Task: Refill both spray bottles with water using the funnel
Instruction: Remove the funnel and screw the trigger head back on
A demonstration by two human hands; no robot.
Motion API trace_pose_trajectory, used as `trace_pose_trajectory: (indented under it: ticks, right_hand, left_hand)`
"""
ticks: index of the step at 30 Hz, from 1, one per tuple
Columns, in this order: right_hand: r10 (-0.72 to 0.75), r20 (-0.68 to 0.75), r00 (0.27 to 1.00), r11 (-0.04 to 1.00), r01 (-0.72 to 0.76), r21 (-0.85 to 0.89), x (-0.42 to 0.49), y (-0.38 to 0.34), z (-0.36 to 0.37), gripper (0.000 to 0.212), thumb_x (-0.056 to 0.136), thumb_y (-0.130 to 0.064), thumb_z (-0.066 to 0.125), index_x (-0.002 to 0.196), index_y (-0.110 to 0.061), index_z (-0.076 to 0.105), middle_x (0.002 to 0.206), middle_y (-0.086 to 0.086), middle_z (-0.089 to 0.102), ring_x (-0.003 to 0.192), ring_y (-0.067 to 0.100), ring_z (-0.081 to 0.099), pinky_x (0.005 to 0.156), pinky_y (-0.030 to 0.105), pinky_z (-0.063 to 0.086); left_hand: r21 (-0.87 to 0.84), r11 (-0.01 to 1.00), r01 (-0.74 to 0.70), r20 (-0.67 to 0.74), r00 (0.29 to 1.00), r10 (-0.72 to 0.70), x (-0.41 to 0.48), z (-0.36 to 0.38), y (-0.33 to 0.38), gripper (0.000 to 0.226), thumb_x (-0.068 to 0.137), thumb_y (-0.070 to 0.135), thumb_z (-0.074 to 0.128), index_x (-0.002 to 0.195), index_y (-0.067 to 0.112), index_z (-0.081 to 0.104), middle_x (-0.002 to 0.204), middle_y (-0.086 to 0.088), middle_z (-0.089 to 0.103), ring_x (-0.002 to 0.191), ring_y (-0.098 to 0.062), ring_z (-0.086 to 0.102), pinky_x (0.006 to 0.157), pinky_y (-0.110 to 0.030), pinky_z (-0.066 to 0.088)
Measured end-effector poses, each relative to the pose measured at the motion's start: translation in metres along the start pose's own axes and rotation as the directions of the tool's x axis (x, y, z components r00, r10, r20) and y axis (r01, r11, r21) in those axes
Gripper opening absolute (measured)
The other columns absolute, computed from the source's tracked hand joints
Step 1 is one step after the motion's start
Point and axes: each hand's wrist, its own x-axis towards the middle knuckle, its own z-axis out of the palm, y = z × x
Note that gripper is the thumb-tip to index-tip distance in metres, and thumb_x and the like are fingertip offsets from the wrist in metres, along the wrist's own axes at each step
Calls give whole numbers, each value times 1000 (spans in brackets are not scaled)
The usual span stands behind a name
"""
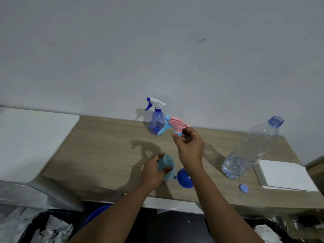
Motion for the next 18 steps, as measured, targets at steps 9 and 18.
trace_pose_trajectory:
  ticks: [9,18]
  right_hand:
    - [122,-10,992,976,-122,-180,-29,61,-5,27,77,-11,83,100,-17,71,92,-2,72,90,8,68,75,31,58]
    - [141,34,989,954,-127,-273,-47,74,-5,23,82,-11,80,102,-17,71,91,-7,73,84,-1,68,70,18,56]
  left_hand:
    - [-28,997,-75,-19,997,75,-8,6,-11,50,77,26,79,119,45,58,118,17,66,107,1,62,92,-27,54]
    - [62,993,-99,8,995,98,-11,7,-13,59,85,7,68,129,40,46,135,4,58,126,-16,54,106,-39,46]
